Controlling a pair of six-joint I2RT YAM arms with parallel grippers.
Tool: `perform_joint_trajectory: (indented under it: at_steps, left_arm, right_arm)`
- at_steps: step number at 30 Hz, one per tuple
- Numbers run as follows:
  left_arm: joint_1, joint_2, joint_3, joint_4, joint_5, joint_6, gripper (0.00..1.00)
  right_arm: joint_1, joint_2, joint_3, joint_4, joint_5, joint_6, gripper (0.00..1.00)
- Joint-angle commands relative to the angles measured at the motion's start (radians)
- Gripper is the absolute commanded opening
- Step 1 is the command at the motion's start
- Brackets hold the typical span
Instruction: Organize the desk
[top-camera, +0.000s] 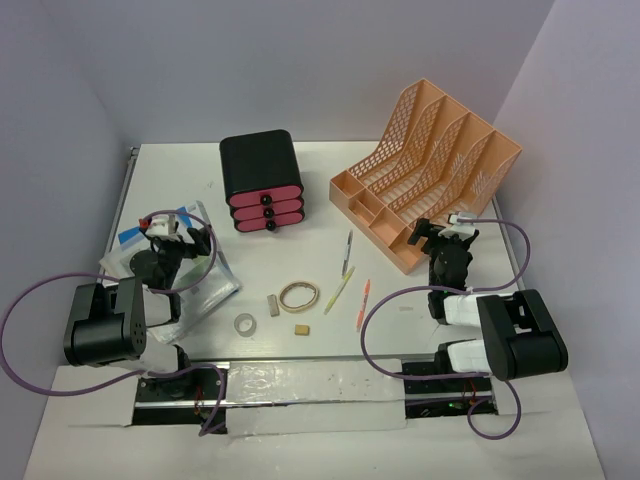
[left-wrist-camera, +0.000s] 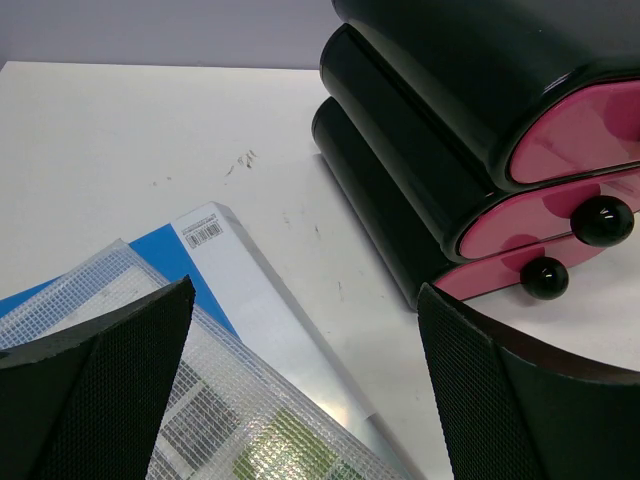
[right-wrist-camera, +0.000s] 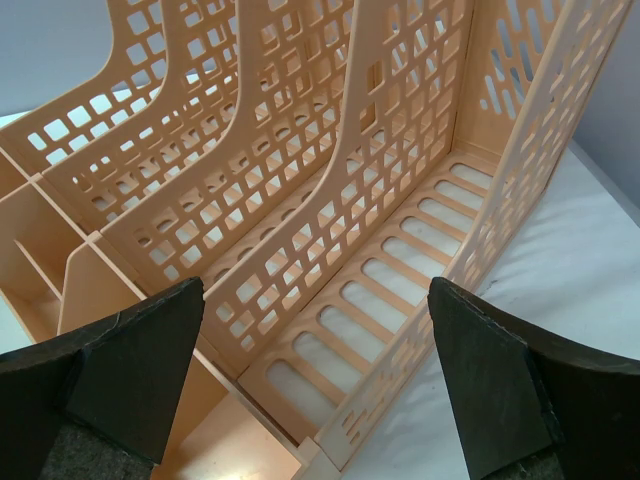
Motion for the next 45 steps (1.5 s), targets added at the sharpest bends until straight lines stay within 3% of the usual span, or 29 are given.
perform_joint_trajectory:
  at_steps: [1, 6, 10, 12, 13, 14, 18, 21, 24, 26, 29, 30, 31, 34, 37, 41, 45]
  left_arm:
    - [-0.009, 0.000, 0.011, 0.022, -0.007, 0.016, 0.99]
    - [-0.012, 0.001, 0.014, 0.022, 0.014, 0.025, 0.99]
    - [-0.001, -0.070, 0.039, -0.046, -0.051, -0.015, 0.93]
    - [0.059, -0.156, 0.150, -0.375, -0.009, -0.072, 0.92]
    - [0.075, -0.180, 0.192, -0.383, 0.012, -0.072, 0.92]
    - [0.095, -0.211, 0.247, -0.502, 0.045, -0.062, 0.91]
    - [0.120, -0.360, 0.332, -0.731, 0.053, -0.016, 0.91]
    - [0.121, -0.480, 0.422, -0.926, 0.081, 0.043, 0.90]
    - [0.117, -0.509, 0.552, -1.154, 0.227, 0.142, 0.86]
    - [0.076, -0.468, 0.746, -1.441, 0.365, 0.263, 0.83]
    - [-0.175, -0.427, 0.864, -1.704, 0.251, 0.387, 0.82]
    - [-0.240, -0.426, 0.868, -1.746, 0.189, 0.410, 0.82]
    - [-0.413, -0.421, 0.880, -1.780, 0.122, 0.430, 0.83]
    - [-0.641, -0.361, 0.896, -1.834, 0.019, 0.443, 0.85]
    - [-0.790, -0.267, 0.928, -1.868, -0.057, 0.423, 0.85]
    - [-1.004, -0.045, 1.022, -1.894, -0.051, 0.319, 0.83]
    - [-1.129, 0.084, 1.068, -1.833, -0.072, 0.181, 0.84]
  right_arm:
    - [-0.004, -0.017, 0.030, 0.016, 0.005, 0.010, 1.00]
    - [-0.005, -0.015, 0.034, 0.009, -0.001, 0.014, 1.00]
    - [-0.006, -0.046, 0.036, 0.004, 0.013, 0.019, 1.00]
    - [-0.007, -0.146, 0.060, -0.169, 0.063, 0.045, 0.99]
    - [-0.006, -0.192, 0.071, -0.177, 0.066, 0.048, 0.98]
    - [-0.006, -0.234, 0.093, -0.296, 0.118, 0.089, 0.96]
    - [-0.006, -0.584, 0.140, -0.631, 0.100, 0.218, 0.89]
    - [-0.007, -0.721, 0.199, -0.881, 0.107, 0.330, 0.80]
    - [-0.006, -0.769, 0.275, -1.115, 0.141, 0.425, 0.71]
    - [-0.006, -0.762, 0.341, -1.284, 0.167, 0.506, 0.68]
    - [-0.006, -0.687, 0.418, -1.480, 0.164, 0.580, 0.67]
    - [-0.005, -0.675, 0.430, -1.533, 0.160, 0.606, 0.67]
    - [-0.003, -0.635, 0.463, -1.589, 0.146, 0.642, 0.68]
    - [-0.003, -0.559, 0.479, -1.687, 0.119, 0.722, 0.68]
    - [0.000, -0.530, 0.472, -1.751, 0.106, 0.806, 0.68]
    - [0.005, -0.570, 0.404, -1.807, 0.061, 0.938, 0.62]
    - [0.013, -0.663, 0.317, -1.794, 0.069, 1.050, 0.59]
